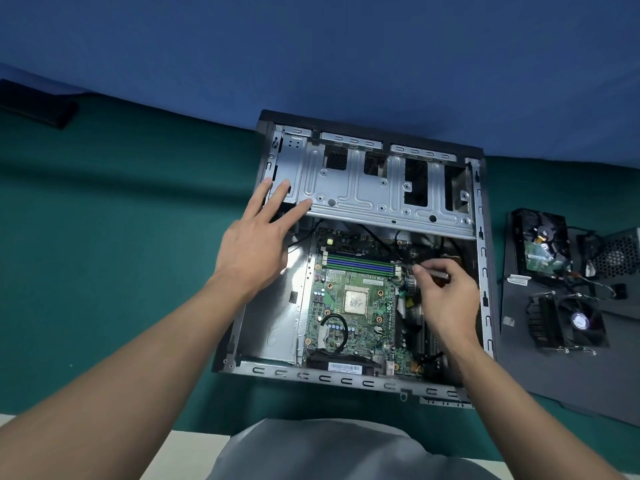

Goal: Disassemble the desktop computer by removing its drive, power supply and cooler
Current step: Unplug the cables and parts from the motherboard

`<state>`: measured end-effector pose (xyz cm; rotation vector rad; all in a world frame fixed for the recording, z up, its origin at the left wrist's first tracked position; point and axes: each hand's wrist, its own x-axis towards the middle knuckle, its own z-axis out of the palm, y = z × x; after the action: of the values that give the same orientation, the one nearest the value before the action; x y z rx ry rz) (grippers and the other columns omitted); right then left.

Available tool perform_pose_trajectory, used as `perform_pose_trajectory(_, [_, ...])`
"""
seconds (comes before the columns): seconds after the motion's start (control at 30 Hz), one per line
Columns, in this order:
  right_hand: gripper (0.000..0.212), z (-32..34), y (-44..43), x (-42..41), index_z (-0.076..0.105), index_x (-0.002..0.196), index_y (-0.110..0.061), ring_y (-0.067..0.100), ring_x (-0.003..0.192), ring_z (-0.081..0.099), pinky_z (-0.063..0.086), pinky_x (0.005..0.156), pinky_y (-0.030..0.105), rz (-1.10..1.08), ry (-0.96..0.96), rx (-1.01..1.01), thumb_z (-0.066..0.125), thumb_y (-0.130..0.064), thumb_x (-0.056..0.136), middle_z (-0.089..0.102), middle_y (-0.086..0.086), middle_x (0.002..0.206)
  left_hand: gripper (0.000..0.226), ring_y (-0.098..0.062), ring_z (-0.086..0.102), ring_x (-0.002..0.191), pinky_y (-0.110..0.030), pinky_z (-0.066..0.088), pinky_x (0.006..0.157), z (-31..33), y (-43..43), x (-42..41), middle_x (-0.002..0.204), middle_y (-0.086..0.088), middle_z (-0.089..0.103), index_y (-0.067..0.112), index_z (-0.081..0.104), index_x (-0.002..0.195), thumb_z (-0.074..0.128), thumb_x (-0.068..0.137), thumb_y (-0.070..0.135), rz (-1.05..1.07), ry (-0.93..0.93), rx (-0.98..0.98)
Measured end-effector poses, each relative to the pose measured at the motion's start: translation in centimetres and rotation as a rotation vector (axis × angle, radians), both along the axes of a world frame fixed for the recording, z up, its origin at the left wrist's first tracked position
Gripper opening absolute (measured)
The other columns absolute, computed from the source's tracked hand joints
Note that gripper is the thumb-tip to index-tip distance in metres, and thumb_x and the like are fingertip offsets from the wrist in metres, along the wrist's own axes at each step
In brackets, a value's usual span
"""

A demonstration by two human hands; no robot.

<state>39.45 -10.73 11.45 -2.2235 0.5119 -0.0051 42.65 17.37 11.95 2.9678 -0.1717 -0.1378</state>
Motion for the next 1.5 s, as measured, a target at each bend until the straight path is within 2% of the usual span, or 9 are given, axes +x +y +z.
perform_pose_trajectory(0.13, [0.009, 1.3, 0.0, -0.4, 0.070, 0.078, -0.020, 0.015, 0.074, 0.062, 0.047, 0.070, 0.030, -0.263, 0.079, 0.524, 0.074, -0.014, 0.082, 0.072, -0.001, 0.081, 0.082, -0.018, -0.006, 0.150, -0.034, 0.054, 0.067, 0.0, 0.0, -0.1, 0.163, 0.005, 0.008, 0.043, 0.020, 0.151, 0.062, 0.087, 0.014, -0.015, -0.004, -0.004])
perform_pose_trajectory(0.23, [0.014, 2.6, 0.3, -1.0, 0.072, 0.073, -0.015, 0.011, 0.059, 0.058, 0.047, 0.053, 0.024, -0.278, 0.071, 0.812, 0.073, -0.004, 0.080, 0.067, 0.002, 0.069, 0.075, -0.021, 0.000, 0.150, -0.042, 0.044, 0.096, 0.4, -0.1, -0.1, 0.163, -0.002, 0.013, 0.037, 0.025, 0.152, 0.062, 0.088, 0.021, -0.017, 0.001, 0.017])
perform_pose_trajectory(0.3, [0.010, 3.2, 0.3, -1.2, 0.073, 0.072, -0.014, 0.010, 0.059, 0.058, 0.048, 0.052, 0.021, -0.269, 0.075, 0.944, 0.073, -0.005, 0.075, 0.066, 0.004, 0.068, 0.070, -0.026, 0.020, 0.148, -0.043, 0.023, 0.112, 1.2, -0.4, -0.7, 0.157, -0.012, 0.030, 0.025, 0.040, 0.147, 0.066, 0.082, 0.024, -0.077, -0.124, 0.061])
perform_pose_trajectory(0.4, [0.011, 4.2, -0.1, -1.4, 0.071, 0.077, -0.009, 0.012, 0.062, 0.058, 0.050, 0.057, 0.021, -0.260, 0.073, 1.061, 0.074, -0.009, 0.067, 0.065, 0.005, 0.070, 0.055, -0.025, 0.057, 0.120, -0.041, 0.034, 0.104, 1.8, -2.6, -2.1, 0.132, -0.008, 0.060, 0.018, 0.056, 0.134, 0.064, 0.081, 0.029, -0.250, -0.268, 0.043])
perform_pose_trajectory(0.6, [0.012, 5.7, -1.5, -1.8, 0.069, 0.079, -0.006, 0.013, 0.061, 0.057, 0.049, 0.061, 0.025, -0.233, 0.043, 1.165, 0.072, -0.007, 0.067, 0.061, 0.006, 0.065, 0.032, -0.017, 0.072, 0.090, -0.026, 0.056, 0.080, 4.3, -12.4, -3.4, 0.096, 0.003, 0.076, 0.009, 0.067, 0.118, 0.061, 0.094, 0.029, 0.556, 0.485, -1.418])
perform_pose_trajectory(0.7, [0.011, 6.0, -2.8, -2.1, 0.067, 0.079, -0.006, 0.012, 0.059, 0.056, 0.049, 0.056, 0.021, -0.250, 0.014, 1.165, 0.071, -0.006, 0.069, 0.060, 0.005, 0.063, 0.016, -0.021, 0.073, 0.092, -0.024, 0.057, 0.077, 5.4, -15.2, -3.6, 0.094, -0.009, 0.076, 0.011, 0.071, 0.104, 0.060, 0.095, 0.020, 0.546, 0.525, -1.580])
perform_pose_trajectory(1.03, [0.009, 5.1, -9.5, -3.1, 0.061, 0.079, -0.011, 0.011, 0.059, 0.053, 0.045, 0.062, 0.024, -0.531, -0.110, 1.493, 0.066, -0.017, 0.083, 0.057, 0.001, 0.065, 0.017, -0.009, 0.072, 0.089, -0.019, 0.056, 0.076, 7.0, -22.6, -3.1, 0.090, 0.003, 0.076, 0.018, 0.071, 0.104, 0.061, 0.094, 0.009, 0.439, 0.389, -1.369])
perform_pose_trajectory(1.33, [0.028, 3.6, -14.2, -3.8, 0.060, 0.104, 0.008, 0.029, 0.092, 0.067, 0.057, 0.080, 0.035, -0.574, 0.046, 1.837, 0.044, -0.014, 0.099, 0.065, 0.023, 0.103, 0.038, -0.014, 0.067, 0.104, -0.030, 0.050, 0.092, 4.7, -30.2, -3.7, 0.114, 0.007, 0.071, 0.014, 0.055, 0.134, 0.059, 0.097, 0.021, -0.370, -0.093, -0.447])
perform_pose_trajectory(1.5, [0.027, 1.8, -15.0, -3.8, 0.060, 0.110, 0.010, 0.023, 0.077, 0.069, 0.054, 0.063, 0.023, -0.610, 0.118, 1.757, 0.045, -0.009, 0.098, 0.069, 0.021, 0.098, 0.053, -0.015, 0.023, 0.147, -0.029, 0.003, 0.121, 2.5, -30.5, -3.8, 0.149, -0.004, 0.046, 0.010, 0.035, 0.149, 0.044, 0.102, 0.034, -0.507, 0.041, -0.203])
